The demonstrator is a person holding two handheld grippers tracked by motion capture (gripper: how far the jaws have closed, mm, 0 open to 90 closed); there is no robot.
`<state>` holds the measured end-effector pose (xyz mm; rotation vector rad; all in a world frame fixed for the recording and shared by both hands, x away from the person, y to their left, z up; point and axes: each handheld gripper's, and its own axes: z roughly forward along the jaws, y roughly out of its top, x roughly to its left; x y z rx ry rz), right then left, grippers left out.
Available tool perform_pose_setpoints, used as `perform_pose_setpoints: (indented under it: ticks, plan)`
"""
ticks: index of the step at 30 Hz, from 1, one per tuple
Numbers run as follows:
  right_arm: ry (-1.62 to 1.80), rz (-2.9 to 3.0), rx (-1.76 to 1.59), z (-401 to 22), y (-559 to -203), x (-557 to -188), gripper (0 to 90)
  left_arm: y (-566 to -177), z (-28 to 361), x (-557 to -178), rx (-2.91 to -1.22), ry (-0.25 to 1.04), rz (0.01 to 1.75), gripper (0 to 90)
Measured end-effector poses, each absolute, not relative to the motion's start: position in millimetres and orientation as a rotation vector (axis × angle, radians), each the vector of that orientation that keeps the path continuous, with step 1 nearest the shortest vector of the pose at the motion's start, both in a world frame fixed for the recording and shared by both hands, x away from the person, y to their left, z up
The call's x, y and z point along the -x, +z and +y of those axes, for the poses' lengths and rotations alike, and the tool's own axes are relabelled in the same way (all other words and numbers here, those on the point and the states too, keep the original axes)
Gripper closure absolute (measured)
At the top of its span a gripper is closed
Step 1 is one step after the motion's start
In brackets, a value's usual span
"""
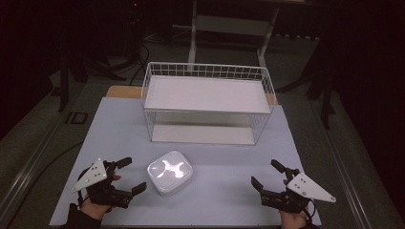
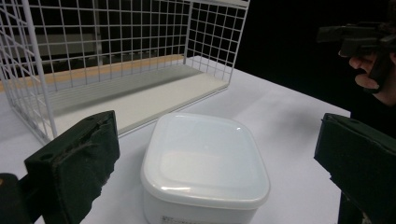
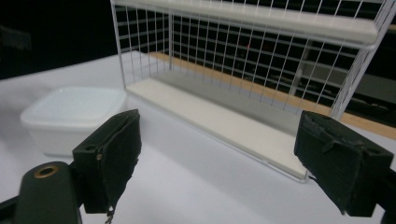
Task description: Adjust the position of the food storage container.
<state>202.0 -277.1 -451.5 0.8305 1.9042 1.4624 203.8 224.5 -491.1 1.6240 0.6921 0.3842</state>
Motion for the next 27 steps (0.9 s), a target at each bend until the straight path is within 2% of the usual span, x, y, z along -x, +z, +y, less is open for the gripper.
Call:
perform_pose_setpoints:
  ticks: [8, 18, 20, 21, 27]
  plan:
    - [1.5, 1.886, -0.825, -278, -430, -197, 13.5, -464, 224, -198, -1.615, 0.376, 0.625, 0.0]
    - [1.533, 1.873, -0.863, -289, -404, -207, 13.1, -439, 238, -224, -1.69, 0.359, 0.627, 1.2]
    - [1.538, 1.866, -0.872, -291, -404, -208, 13.1, -440, 240, -230, -1.705, 0.361, 0.637, 7.3]
    - [1.539, 1.866, -0.879, -292, -404, -208, 13.1, -441, 242, -231, -1.705, 0.364, 0.637, 15.0]
    - [1.552, 1.886, -0.91, -291, -417, -209, 13.1, -456, 246, -245, -1.755, 0.331, 0.645, 48.4]
